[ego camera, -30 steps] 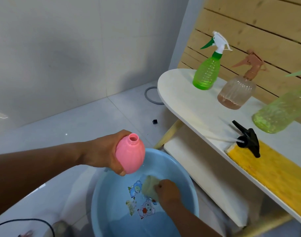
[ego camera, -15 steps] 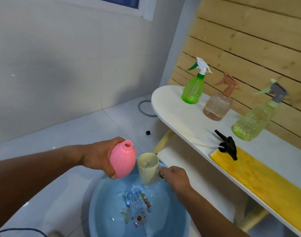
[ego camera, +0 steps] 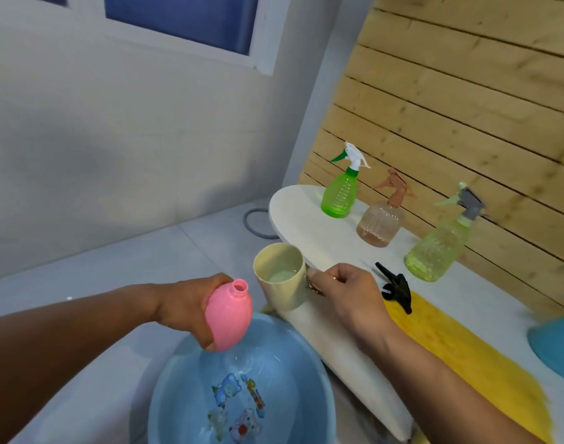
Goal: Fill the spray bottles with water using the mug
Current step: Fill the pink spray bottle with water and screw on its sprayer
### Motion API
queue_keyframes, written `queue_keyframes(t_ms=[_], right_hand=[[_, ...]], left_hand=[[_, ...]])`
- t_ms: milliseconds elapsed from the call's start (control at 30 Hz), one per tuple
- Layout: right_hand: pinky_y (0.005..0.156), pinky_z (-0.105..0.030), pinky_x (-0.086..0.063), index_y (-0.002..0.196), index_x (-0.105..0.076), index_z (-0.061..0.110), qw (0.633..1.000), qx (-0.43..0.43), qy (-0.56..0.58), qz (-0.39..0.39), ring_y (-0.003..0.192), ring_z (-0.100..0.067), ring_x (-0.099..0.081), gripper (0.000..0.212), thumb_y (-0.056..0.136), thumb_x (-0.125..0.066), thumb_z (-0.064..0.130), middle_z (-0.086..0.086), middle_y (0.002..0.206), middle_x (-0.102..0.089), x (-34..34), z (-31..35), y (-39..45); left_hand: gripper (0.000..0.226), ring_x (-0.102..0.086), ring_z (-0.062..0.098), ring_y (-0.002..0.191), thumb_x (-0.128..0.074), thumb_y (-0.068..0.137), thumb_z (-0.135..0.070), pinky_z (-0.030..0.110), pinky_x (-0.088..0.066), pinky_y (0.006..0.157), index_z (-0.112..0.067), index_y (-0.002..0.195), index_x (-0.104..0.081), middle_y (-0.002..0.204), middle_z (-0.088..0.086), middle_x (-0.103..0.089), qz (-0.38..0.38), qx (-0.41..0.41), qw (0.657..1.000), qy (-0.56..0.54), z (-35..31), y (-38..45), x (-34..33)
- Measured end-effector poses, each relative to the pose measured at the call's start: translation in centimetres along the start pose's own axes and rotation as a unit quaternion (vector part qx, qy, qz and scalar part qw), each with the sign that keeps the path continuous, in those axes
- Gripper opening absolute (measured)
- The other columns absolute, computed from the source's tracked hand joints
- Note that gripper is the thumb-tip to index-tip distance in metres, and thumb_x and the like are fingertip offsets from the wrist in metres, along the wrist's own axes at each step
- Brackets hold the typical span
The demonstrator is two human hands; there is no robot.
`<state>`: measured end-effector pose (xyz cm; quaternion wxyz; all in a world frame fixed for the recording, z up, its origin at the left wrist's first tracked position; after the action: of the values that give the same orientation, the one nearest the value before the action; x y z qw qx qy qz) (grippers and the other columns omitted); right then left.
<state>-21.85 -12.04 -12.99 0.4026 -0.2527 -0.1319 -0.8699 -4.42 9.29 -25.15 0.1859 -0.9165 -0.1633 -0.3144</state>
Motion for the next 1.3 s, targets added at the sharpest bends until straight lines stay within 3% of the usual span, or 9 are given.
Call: queue_keyframes(t_ms=[133,433,700,1300], right_hand=[[0.056,-0.028,-0.037,0.072,-0.061,0.011,0.997,0.042,-0.047,-0.033,0.056,-0.009,-0.044,0.039,0.086,-0.075,0.044,0.009,0.058,-0.053,1.1,1.7,-0.3],[0.059,-0.031,-0.041,0.070,-0.057,0.019,0.990,0.107,-0.080,-0.049,0.061,-0.009,-0.048,0.034,0.087,-0.074,0.044,0.008,0.063,-0.053,1.5,3.1,-1.3],[0.061,-0.008,-0.037,0.073,-0.054,0.026,0.973,0.176,-0.135,-0.068,0.074,0.007,-0.052,0.028,0.091,-0.072,0.038,0.010,0.077,-0.053,1.5,4.0,-2.0],[0.061,-0.013,-0.036,0.081,-0.060,0.025,0.957,0.220,-0.173,-0.073,0.076,-0.002,-0.053,0.020,0.091,-0.071,0.039,0.011,0.081,-0.051,1.6,4.8,-2.7]], left_hand=[[0.103,-0.061,0.007,0.116,-0.100,0.058,-0.028,0.027,-0.060,0.086,-0.039,0.140,-0.039,0.128,-0.015,-0.057,0.009,-0.009,1.000,0.000,-1.1,0.6,-1.0],[0.104,-0.060,0.008,0.118,-0.101,0.056,-0.034,0.029,-0.061,0.089,-0.041,0.140,-0.039,0.128,-0.016,-0.057,0.001,-0.024,0.999,-0.021,-1.9,1.2,-1.3],[0.105,-0.060,0.010,0.120,-0.101,0.056,-0.036,0.033,-0.062,0.089,-0.044,0.140,-0.040,0.130,-0.016,-0.057,0.006,-0.034,0.999,-0.030,-2.3,1.5,-1.7],[0.108,-0.059,0.010,0.121,-0.102,0.055,-0.040,0.033,-0.062,0.091,-0.043,0.142,-0.038,0.131,-0.017,-0.056,0.005,-0.037,0.999,-0.033,-2.6,1.6,-1.3]])
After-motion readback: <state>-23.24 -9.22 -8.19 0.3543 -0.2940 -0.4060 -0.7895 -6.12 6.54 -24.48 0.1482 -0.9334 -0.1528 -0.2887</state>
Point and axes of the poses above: each hand's wrist, its own y-axis towards the middle knuckle, its own x-axis out of the back of the hand, z = x × y, the point moved 5 cm from there along y, towards the middle knuckle
